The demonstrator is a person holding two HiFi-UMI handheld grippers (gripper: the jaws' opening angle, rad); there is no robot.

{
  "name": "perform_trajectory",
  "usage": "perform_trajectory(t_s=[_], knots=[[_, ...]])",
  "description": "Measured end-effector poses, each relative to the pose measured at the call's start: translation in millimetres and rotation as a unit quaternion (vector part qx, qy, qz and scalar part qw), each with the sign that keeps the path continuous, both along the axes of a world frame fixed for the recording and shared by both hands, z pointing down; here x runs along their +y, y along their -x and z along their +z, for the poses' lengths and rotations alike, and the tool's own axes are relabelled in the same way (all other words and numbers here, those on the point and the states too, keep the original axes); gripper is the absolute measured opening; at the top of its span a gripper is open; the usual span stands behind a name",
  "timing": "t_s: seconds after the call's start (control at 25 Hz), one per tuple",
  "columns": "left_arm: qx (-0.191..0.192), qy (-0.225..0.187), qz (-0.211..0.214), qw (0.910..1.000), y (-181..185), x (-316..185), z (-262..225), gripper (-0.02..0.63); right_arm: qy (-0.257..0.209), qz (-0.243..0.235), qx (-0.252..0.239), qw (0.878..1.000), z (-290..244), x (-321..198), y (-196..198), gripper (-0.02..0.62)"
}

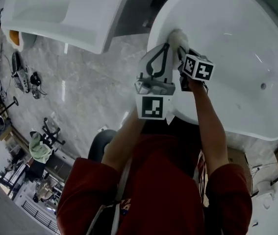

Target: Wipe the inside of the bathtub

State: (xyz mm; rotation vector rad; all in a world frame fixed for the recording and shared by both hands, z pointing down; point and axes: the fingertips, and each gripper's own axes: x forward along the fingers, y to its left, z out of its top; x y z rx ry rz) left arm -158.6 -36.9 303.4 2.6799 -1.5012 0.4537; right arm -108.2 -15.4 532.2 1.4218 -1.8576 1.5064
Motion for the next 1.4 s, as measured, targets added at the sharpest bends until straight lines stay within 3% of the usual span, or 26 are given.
perform_trajectory(t_s=[0.32, 0.68, 0.96, 1.08, 1.4], knots=[[0.024, 0.016, 0.0, 0.9996, -38, -6, 40, 0.014, 0.023, 0.021, -0.004, 0.999, 66, 5, -24, 0.1], [0.034, 0.016, 0.008, 0.9992, -94, -33, 95, 0.015, 0.038, 0.049, -0.002, 0.998, 153, -3, -79, 0.1], [0.027, 0.026, 0.019, 0.9991, -125, -37, 170, 0.014, 0.048, 0.059, 0.006, 0.997, 239, 13, -105, 0.1], [0.026, 0.024, 0.028, 0.999, -148, -42, 184, 0.015, 0.059, 0.067, 0.019, 0.996, 266, 20, -131, 0.1], [0.013, 0.035, 0.059, 0.9976, -169, -48, 221, 0.015, 0.084, 0.102, 0.03, 0.991, 317, 34, -162, 0.1]])
